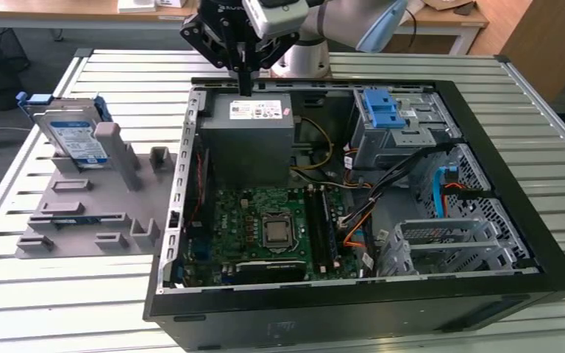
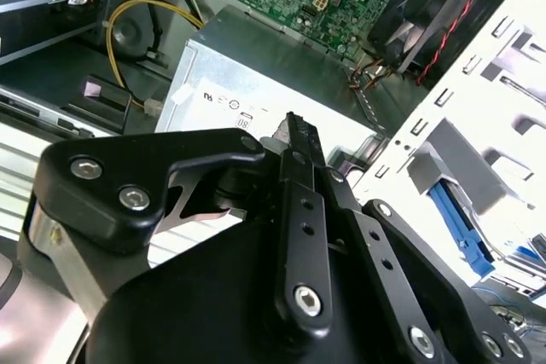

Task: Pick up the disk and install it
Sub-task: 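Reach for the disk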

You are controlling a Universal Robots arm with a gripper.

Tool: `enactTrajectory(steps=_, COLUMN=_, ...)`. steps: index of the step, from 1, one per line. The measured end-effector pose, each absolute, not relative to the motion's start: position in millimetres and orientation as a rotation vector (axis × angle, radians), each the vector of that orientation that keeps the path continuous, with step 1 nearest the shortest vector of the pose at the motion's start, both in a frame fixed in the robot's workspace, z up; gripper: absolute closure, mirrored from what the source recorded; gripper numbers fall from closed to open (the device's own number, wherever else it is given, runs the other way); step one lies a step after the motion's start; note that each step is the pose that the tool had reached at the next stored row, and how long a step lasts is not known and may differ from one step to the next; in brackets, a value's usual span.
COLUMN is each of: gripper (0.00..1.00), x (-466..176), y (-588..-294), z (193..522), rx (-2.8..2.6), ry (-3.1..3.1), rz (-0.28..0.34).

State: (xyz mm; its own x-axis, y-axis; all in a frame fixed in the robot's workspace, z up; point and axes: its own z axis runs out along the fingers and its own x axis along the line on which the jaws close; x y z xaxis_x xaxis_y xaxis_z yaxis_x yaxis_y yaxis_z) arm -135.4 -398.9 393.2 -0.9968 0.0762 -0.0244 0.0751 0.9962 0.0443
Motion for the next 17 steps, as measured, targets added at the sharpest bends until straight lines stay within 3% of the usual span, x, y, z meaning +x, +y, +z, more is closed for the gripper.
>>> enactTrajectory(steps=17, gripper=0.89, x=-143.4, y=-398.9, z=393.0, rx=0.118, ry=3.112, rz=0.068)
